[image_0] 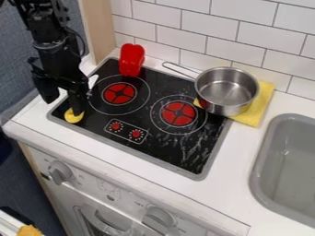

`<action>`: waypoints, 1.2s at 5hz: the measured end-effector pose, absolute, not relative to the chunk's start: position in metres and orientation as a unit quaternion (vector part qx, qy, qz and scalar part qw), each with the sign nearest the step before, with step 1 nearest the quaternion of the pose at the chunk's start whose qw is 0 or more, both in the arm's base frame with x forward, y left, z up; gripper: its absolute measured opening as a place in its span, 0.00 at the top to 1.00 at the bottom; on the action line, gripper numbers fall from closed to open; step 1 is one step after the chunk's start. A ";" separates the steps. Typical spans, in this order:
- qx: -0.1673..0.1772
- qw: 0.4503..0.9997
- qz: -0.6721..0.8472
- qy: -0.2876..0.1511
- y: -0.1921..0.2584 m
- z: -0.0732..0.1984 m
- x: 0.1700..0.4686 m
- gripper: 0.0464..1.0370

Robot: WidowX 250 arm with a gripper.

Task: Move the red bell pepper into bottom right of the burner

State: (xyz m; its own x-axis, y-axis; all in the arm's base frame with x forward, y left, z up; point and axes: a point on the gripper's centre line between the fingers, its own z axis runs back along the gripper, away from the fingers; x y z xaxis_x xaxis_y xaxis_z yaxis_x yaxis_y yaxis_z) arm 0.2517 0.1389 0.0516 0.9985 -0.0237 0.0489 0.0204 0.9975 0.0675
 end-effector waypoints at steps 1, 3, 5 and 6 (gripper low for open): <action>0.022 0.999 -0.017 -0.018 0.136 0.045 0.251 0.03; -0.008 0.996 -0.050 -0.072 0.122 0.072 0.294 0.03; -0.020 0.998 0.004 -0.066 0.127 0.059 0.373 0.03; -0.001 0.998 0.021 -0.058 0.119 0.046 0.393 0.04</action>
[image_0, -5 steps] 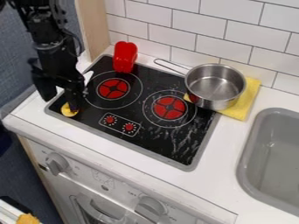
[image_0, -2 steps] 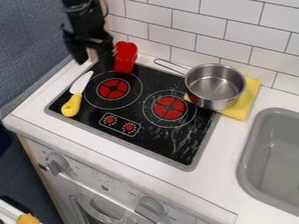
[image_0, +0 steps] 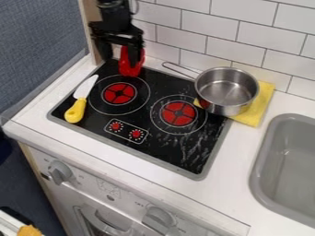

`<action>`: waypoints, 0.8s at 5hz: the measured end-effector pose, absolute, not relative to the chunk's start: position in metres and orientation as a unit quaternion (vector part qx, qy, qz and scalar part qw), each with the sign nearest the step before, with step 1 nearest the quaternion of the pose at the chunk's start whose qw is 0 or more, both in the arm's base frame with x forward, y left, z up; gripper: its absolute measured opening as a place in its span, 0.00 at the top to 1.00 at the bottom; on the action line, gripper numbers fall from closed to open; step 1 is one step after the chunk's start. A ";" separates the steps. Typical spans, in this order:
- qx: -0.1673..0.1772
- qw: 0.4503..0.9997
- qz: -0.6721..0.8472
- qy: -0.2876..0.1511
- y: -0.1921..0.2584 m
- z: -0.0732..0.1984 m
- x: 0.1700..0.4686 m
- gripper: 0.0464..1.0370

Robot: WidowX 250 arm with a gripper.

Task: Move the red bell pepper into bottom right of the burner

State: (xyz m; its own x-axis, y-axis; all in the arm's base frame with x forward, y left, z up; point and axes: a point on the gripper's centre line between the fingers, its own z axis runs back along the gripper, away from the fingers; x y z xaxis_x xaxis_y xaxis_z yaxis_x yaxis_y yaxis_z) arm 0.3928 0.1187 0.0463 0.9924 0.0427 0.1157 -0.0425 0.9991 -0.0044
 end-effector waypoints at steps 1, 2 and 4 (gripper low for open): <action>0.016 0.998 0.038 -0.044 0.110 0.033 0.397 0.04; 0.023 0.997 0.063 -0.045 0.115 0.030 0.405 0.09; 0.049 0.995 0.076 -0.052 0.124 0.028 0.412 0.27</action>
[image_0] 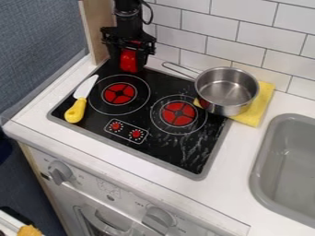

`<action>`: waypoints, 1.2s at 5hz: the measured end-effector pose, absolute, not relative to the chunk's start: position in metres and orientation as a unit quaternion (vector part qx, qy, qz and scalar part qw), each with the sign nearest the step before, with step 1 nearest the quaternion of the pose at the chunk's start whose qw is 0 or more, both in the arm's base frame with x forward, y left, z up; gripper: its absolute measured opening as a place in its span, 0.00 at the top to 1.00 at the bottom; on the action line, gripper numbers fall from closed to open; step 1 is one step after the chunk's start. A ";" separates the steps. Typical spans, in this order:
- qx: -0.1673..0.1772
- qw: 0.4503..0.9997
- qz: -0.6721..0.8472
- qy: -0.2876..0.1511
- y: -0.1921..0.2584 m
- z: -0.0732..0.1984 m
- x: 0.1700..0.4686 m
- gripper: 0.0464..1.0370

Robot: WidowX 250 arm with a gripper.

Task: Move the red bell pepper into bottom right of the burner

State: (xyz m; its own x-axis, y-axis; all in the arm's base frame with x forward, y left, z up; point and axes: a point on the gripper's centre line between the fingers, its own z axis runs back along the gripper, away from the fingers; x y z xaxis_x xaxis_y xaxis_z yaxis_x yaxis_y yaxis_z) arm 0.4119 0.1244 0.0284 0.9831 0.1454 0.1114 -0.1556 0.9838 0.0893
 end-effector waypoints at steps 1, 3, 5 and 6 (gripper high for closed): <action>0.064 0.994 0.075 -0.043 0.126 0.030 0.403 0.27; 0.033 0.997 0.040 -0.049 0.075 0.085 0.332 0.27; 0.029 0.998 -0.055 -0.008 -0.005 0.042 0.262 0.27; 0.035 0.997 -0.062 -0.010 -0.018 0.032 0.250 0.27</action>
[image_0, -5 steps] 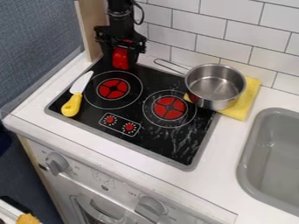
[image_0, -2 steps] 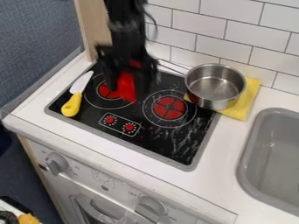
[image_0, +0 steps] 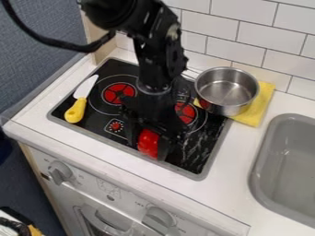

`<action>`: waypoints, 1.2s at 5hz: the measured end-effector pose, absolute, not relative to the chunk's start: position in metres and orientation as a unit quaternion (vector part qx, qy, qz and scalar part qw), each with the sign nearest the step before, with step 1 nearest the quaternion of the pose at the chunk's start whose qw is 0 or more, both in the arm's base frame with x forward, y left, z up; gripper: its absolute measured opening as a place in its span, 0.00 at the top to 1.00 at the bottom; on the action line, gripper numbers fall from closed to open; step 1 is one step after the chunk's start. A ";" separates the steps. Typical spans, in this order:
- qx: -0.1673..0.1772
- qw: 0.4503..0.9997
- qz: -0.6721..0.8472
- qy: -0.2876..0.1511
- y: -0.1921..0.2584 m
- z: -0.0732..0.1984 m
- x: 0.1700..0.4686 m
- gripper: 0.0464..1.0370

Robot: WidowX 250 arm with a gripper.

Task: Move the red bell pepper into bottom right of the burner

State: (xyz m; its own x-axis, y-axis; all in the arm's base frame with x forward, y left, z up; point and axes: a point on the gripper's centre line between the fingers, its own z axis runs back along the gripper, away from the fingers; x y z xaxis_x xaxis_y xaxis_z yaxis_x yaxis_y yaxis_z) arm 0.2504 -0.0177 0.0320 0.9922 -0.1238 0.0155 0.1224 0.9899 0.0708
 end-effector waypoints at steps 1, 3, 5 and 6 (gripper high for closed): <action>0.034 0.997 -0.071 -0.016 -0.037 0.026 0.243 0.27; 0.010 0.996 -0.069 -0.049 -0.049 0.025 0.245 0.27; 0.013 0.994 -0.088 -0.057 -0.044 0.030 0.246 0.02; 0.027 0.994 -0.077 -0.079 -0.038 0.052 0.249 0.03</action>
State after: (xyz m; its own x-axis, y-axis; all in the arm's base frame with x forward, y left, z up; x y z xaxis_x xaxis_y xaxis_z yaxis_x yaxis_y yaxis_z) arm 0.2491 -0.0381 0.0515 0.9758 -0.1570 0.1522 0.1484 0.9867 0.0666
